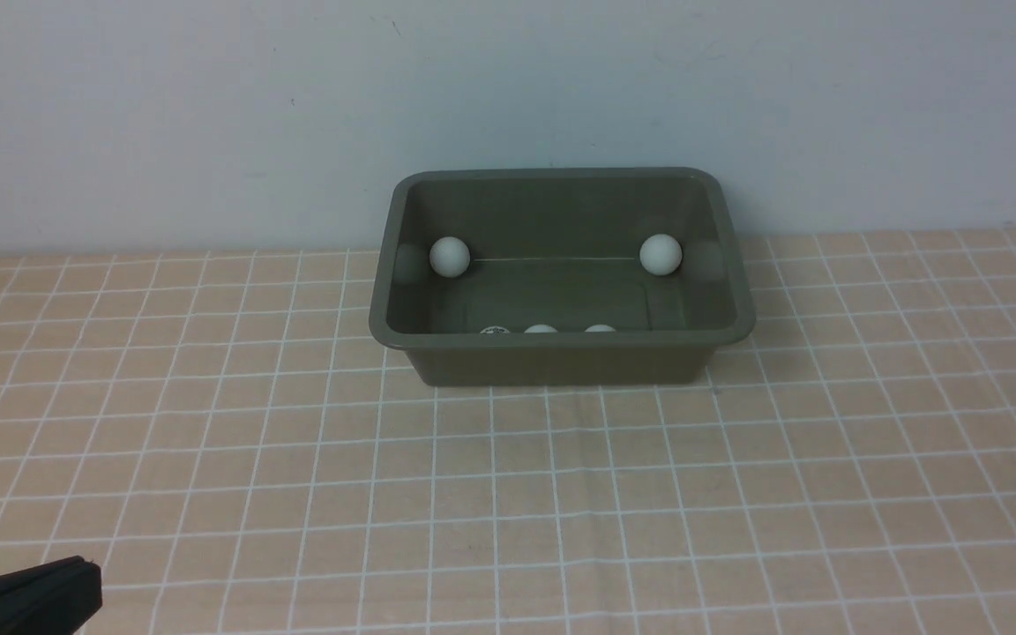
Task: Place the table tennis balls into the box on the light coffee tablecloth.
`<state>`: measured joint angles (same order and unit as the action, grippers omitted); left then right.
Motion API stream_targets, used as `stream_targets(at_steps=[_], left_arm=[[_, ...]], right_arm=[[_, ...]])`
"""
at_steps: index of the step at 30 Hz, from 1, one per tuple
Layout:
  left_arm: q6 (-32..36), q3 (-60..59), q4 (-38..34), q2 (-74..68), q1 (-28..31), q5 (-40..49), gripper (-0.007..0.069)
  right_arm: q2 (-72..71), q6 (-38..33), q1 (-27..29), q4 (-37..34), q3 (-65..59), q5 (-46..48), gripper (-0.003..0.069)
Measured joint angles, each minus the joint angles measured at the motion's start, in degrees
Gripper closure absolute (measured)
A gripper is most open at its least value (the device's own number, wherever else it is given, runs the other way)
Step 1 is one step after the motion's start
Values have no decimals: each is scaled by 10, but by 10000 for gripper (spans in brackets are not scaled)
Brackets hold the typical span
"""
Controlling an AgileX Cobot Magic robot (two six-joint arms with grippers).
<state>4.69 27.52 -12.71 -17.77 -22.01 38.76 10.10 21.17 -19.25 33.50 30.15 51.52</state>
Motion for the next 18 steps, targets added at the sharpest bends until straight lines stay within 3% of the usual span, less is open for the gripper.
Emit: stream_targets(at_steps=[6, 9, 14, 18], left_arm=[[22, -2, 43, 4, 14, 0, 693], [25, -27, 80, 24, 76, -19, 693], [10, -122, 96, 77, 203, -132, 693], [-3, -193, 96, 121, 245, -181, 693]], right_arm=[[0, 0, 0, 0, 0, 0, 677], [0, 0, 0, 0, 0, 0, 677], [0, 0, 0, 0, 0, 0, 677], [0, 0, 0, 0, 0, 0, 677]])
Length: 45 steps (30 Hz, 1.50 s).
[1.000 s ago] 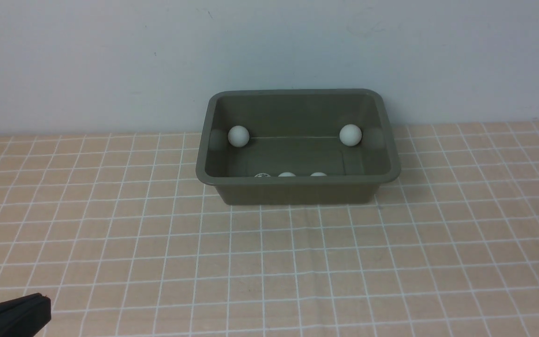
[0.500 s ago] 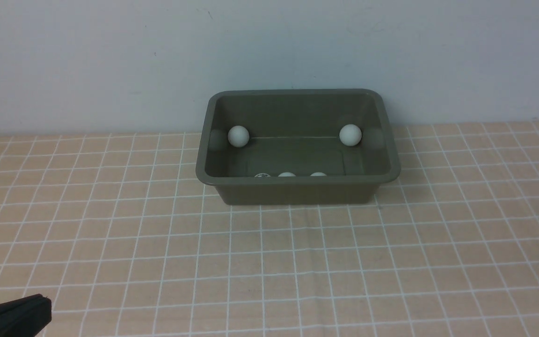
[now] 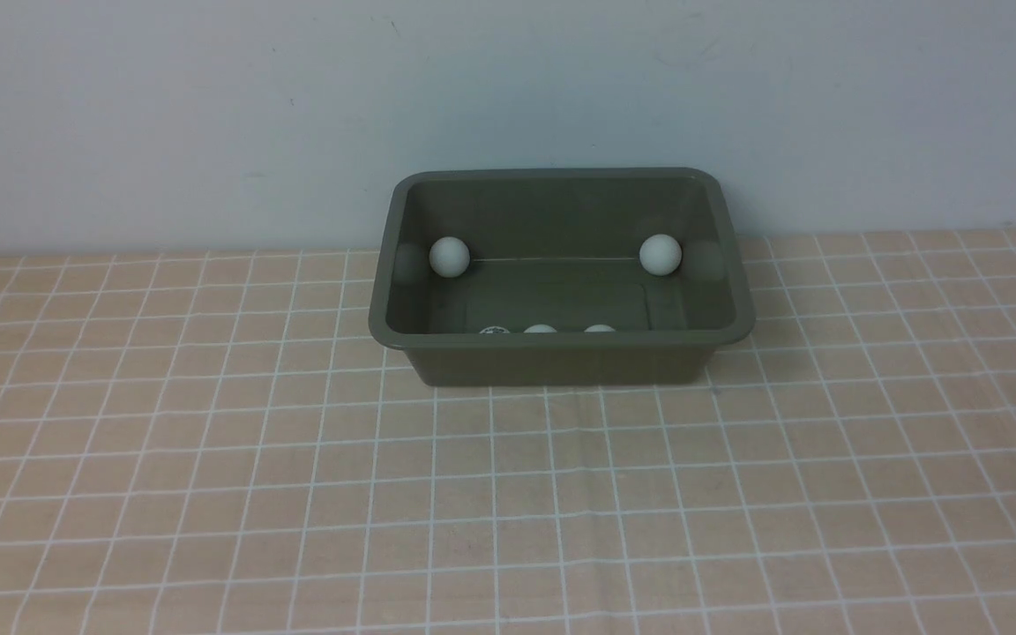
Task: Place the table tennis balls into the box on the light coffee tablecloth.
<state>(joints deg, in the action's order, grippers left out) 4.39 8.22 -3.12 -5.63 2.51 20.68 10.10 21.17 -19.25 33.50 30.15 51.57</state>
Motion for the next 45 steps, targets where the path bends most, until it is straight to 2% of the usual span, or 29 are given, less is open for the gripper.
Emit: stream_targets(at_steps=[8, 37, 40, 45], left_arm=[[-2, -95, 2, 61, 18, -11, 693], [-2, -99, 0, 61, 18, -17, 693], [-2, -99, 0, 61, 18, -17, 693], [-2, -99, 0, 61, 18, -17, 693]], right_arm=[[0, 0, 0, 1, 0, 0, 677], [0, 0, 1, 1, 0, 1, 677], [0, 6, 26, -7, 0, -15, 677], [0, 26, 116, -37, -16, -81, 677]])
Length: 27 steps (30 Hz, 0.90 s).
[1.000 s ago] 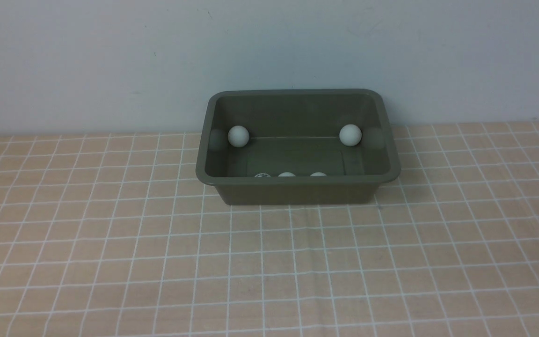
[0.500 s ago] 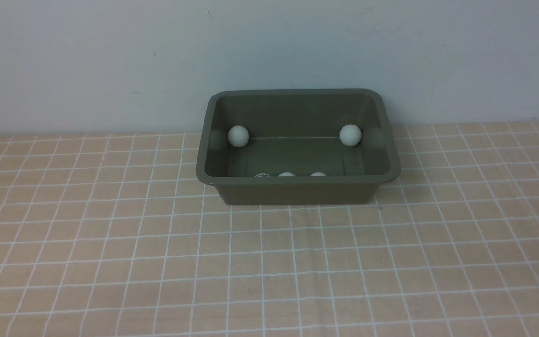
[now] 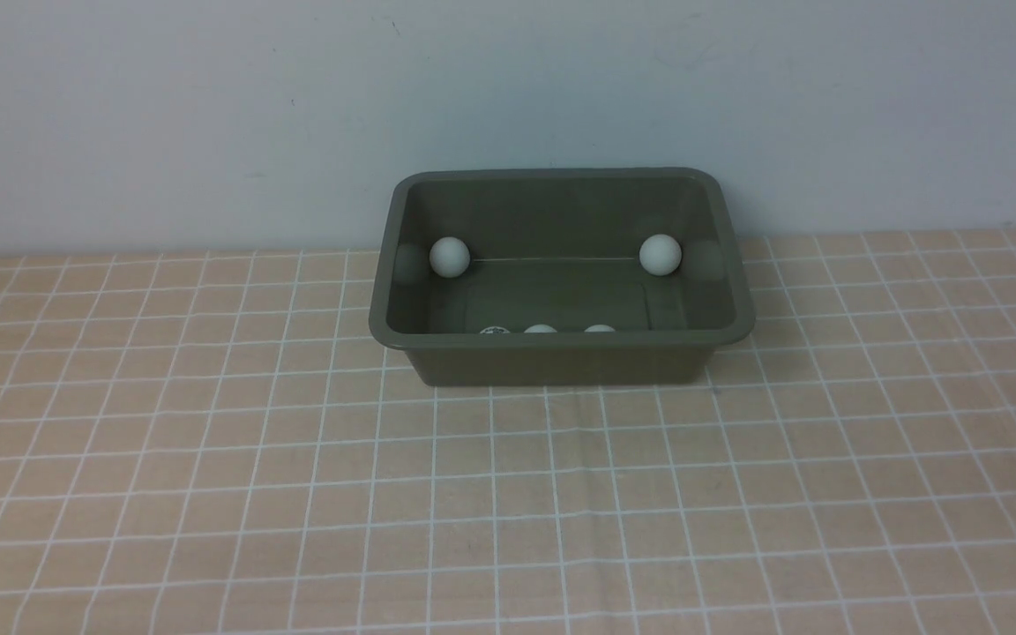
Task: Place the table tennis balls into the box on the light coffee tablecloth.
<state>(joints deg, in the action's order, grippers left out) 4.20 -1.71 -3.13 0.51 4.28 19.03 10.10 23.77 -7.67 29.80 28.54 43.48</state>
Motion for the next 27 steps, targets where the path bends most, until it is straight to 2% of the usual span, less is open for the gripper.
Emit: stream_targets(at_steps=[4, 9, 16, 27], left_arm=[[0, 0, 0, 0, 0, 0, 693], [0, 0, 0, 0, 0, 0, 693], [0, 0, 0, 0, 0, 0, 693], [0, 0, 0, 0, 0, 0, 693]], right_arm=[[0, 4, 77, -21, -89, -86, 677], [-9, 5, 116, -55, -191, -181, 677], [-102, 5, 136, -81, -263, -254, 677], [-106, 6, 137, -92, -265, -293, 677]])
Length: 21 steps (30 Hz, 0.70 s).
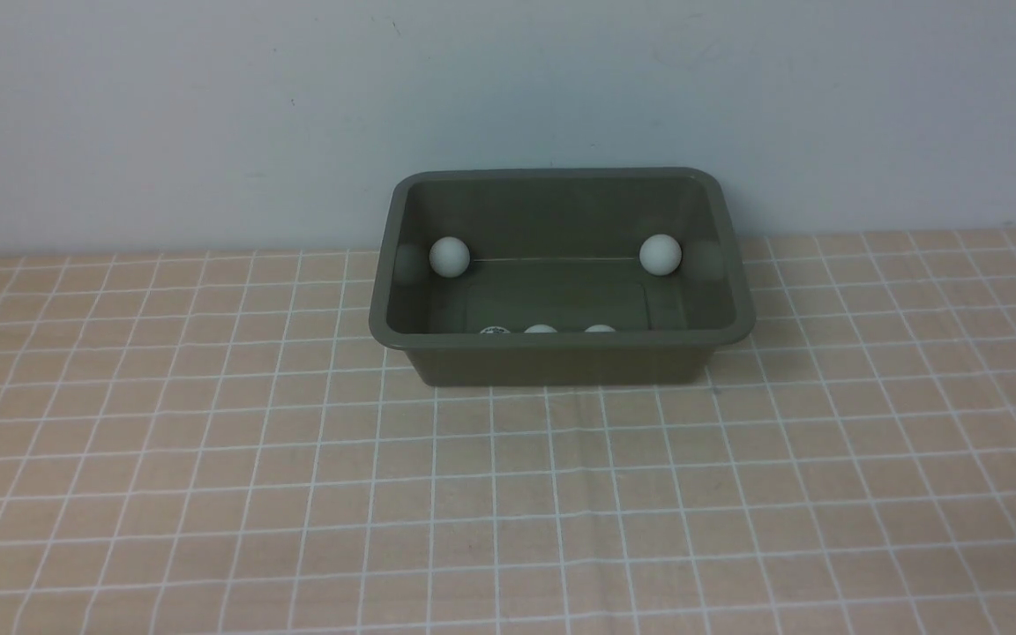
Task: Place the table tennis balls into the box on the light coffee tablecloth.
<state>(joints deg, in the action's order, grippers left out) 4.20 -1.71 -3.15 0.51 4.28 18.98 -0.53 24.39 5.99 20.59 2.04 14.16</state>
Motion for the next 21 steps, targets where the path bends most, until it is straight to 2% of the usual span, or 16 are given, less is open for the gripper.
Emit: stream_targets(at_steps=[6, 12, 16, 21], left_arm=[[0, 0, 0, 0, 0, 0, 693], [0, 0, 0, 0, 0, 0, 693], [0, 0, 0, 0, 0, 0, 693], [0, 0, 0, 0, 0, 0, 693]], right_arm=[[0, -34, 0, -56, -17, 10, 677], [0, -162, 0, -191, -38, 31, 677], [0, -211, 0, -230, -38, 46, 677], [0, -219, 0, -237, -38, 65, 677]])
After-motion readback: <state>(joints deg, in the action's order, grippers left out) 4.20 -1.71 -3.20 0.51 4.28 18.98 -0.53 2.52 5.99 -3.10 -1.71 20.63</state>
